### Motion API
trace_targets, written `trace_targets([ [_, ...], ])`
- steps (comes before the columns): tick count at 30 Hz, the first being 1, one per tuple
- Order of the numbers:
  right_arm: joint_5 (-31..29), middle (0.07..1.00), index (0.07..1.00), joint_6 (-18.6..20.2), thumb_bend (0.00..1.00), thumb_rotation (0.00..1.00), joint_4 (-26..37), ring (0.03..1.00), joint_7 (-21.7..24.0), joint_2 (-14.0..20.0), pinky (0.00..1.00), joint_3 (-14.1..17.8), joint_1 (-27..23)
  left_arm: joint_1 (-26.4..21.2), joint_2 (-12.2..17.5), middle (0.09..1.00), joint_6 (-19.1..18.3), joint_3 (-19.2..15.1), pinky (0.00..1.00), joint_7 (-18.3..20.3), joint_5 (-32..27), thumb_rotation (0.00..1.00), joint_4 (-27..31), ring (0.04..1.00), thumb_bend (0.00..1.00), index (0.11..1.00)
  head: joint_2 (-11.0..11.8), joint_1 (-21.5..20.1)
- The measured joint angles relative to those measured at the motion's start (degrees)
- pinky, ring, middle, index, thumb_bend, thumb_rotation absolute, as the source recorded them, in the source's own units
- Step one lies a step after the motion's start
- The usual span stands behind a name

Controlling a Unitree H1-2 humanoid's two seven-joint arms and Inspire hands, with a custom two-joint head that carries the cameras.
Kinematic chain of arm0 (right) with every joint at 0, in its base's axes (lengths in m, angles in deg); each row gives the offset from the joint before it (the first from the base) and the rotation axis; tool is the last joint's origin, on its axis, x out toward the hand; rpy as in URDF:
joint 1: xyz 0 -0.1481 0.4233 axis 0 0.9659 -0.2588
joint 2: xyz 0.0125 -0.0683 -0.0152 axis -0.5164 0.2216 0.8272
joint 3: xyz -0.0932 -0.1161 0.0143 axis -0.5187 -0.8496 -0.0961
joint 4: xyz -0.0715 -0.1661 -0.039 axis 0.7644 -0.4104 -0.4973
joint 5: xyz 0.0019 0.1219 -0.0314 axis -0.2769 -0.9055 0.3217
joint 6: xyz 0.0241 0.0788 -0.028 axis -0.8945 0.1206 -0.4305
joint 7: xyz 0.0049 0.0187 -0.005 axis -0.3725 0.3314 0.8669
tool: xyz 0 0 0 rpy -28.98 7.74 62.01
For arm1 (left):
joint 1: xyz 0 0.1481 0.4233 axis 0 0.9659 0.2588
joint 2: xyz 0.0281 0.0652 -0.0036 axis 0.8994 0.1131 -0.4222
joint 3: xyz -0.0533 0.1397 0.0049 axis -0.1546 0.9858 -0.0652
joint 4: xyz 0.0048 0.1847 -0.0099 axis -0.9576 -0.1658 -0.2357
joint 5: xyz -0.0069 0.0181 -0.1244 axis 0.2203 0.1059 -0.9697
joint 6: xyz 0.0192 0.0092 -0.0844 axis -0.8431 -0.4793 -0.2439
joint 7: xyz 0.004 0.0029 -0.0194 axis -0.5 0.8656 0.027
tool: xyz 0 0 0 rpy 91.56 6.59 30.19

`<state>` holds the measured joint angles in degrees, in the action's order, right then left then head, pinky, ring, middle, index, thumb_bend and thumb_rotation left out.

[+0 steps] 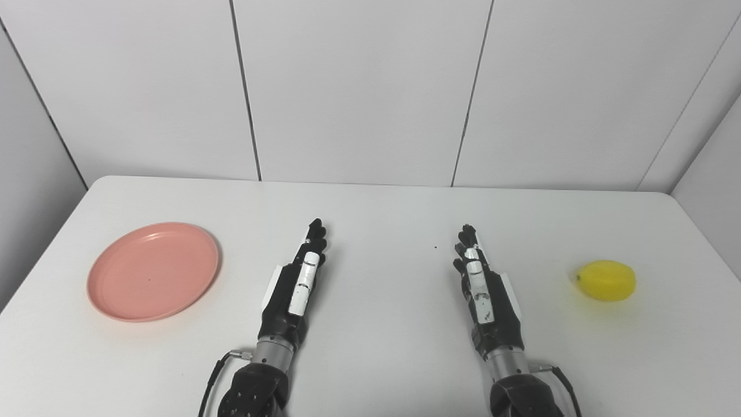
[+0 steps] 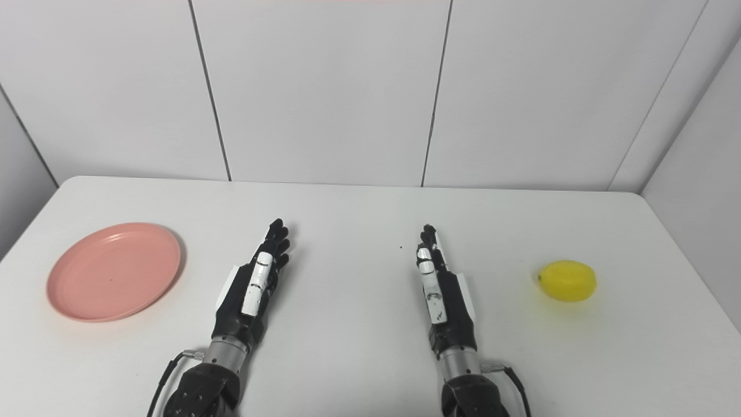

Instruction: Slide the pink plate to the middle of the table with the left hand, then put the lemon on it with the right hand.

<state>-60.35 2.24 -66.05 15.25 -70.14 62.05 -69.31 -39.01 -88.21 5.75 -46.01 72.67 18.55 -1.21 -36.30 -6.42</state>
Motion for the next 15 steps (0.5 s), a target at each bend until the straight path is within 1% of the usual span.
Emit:
trace_targets([
  [3, 0.00, 1.000, 0.992, -0.05, 0.56, 1.00, -0.37, 1.000, 0.00, 0.00, 1.00, -0.02, 0.00, 0.00, 0.00, 1.000, 0.00, -0.03, 1.00, -0.01, 0.00, 1.00, 0.00, 1.000, 0.56, 0.991, 0.09, -0.09],
  [15, 0.27, 1.000, 0.983, -0.28, 0.56, 1.00, -0.91, 1.000, -0.19, 0.00, 1.00, -0.01, -0.29, 0.00, 0.02, 1.000, -0.15, -0.05, 1.00, 0.28, -0.19, 1.00, -0.02, 1.000, 0.59, 0.998, 0.18, -0.09],
])
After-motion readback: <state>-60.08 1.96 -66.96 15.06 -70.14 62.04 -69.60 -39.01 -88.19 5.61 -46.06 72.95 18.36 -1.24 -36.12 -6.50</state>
